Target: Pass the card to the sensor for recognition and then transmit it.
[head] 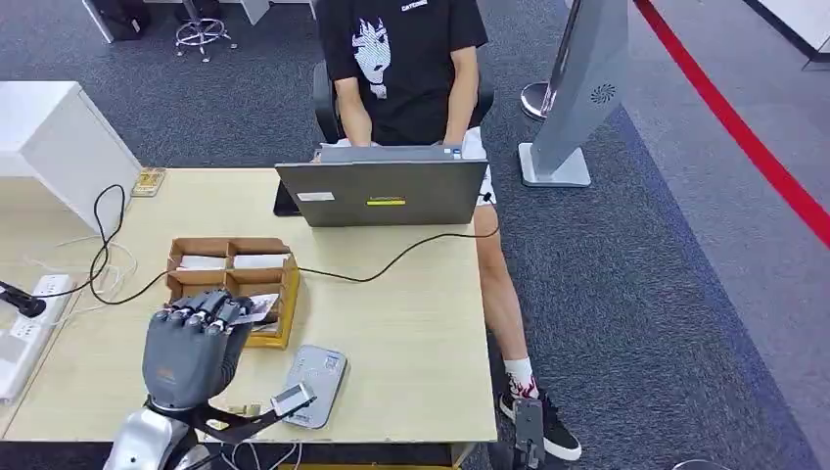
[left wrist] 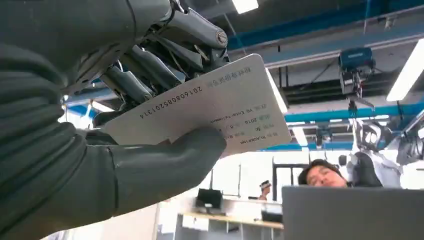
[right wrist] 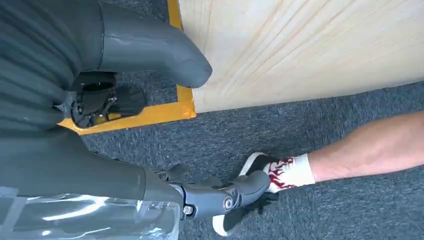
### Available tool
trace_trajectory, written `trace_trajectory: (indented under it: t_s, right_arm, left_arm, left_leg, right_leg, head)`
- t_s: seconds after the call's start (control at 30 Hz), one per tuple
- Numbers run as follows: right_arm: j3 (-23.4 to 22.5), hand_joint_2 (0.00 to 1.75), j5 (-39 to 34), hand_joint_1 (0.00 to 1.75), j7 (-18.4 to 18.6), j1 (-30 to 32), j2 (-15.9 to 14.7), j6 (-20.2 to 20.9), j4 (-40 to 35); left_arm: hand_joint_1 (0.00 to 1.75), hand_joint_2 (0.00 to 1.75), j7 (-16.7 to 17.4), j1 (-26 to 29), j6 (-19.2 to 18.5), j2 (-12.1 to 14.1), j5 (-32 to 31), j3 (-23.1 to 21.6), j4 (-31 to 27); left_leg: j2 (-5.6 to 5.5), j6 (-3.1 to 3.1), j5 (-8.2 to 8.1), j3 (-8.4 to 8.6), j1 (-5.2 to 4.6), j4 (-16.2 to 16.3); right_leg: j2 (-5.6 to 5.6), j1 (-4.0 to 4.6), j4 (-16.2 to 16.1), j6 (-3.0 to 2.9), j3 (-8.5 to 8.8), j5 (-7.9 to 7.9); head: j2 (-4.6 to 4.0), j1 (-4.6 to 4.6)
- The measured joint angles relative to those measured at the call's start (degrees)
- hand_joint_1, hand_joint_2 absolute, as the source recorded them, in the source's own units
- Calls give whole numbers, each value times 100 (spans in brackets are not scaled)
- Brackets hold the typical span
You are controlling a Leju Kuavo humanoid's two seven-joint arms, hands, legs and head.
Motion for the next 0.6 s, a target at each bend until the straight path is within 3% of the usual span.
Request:
trace_trajectory:
  t_s: [0.17,0.27,0.43,0.6]
  right_arm:
    - [-98,175,63,0,-15,3,0,11,0]
    - [-107,175,179,0,4,-4,15,35,0]
    - [-116,175,192,0,11,3,17,48,0]
    - [-120,175,192,0,11,6,17,48,0]
  left_arm:
    - [175,175,54,156,-111,-131,493,-124,402]
    - [175,175,199,-31,-63,-153,1119,-129,1642]
    - [175,175,144,-149,-20,-170,1193,-126,2588]
    - [175,175,144,-213,-17,-175,1202,-126,2964]
  left_leg:
    - [-2,0,0,1,0,0]
    - [-1,-1,1,4,4,0]
    - [-8,-1,7,-1,3,0]
    - [-9,-1,6,-3,2,0]
  right_leg:
    - [-4,0,-1,0,-1,0]
    - [-6,4,1,0,0,1]
    - [-10,3,3,2,1,3]
    - [-10,2,1,3,1,3]
  head:
    - [0,0]
    - [0,0]
    - [0,-2]
    - [0,-2]
